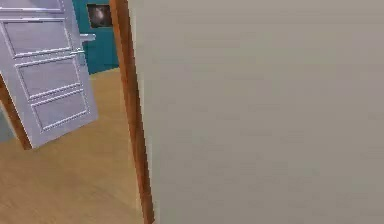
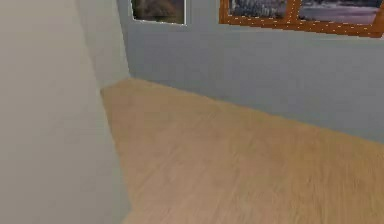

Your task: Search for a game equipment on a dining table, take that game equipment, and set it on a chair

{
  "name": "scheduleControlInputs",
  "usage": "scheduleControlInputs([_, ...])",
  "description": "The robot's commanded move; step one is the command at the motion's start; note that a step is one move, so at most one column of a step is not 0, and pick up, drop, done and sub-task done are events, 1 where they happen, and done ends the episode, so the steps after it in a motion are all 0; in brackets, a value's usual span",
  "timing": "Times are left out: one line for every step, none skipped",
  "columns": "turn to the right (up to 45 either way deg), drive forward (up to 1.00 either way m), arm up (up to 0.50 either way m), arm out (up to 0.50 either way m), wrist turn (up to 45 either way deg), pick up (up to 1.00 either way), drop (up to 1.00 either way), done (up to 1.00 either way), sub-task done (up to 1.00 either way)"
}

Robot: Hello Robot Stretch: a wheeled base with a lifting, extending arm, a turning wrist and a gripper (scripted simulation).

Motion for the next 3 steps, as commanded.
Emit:
scheduleControlInputs([-45.0,0.0,0.0,0.0,0.0,0.0,0.0,0.0,0.0])
scheduleControlInputs([-15.0,0.0,0.0,0.0,0.0,0.0,0.0,0.0,0.0])
scheduleControlInputs([0.0,1.0,0.0,0.0,0.0,0.0,0.0,0.0,0.0])
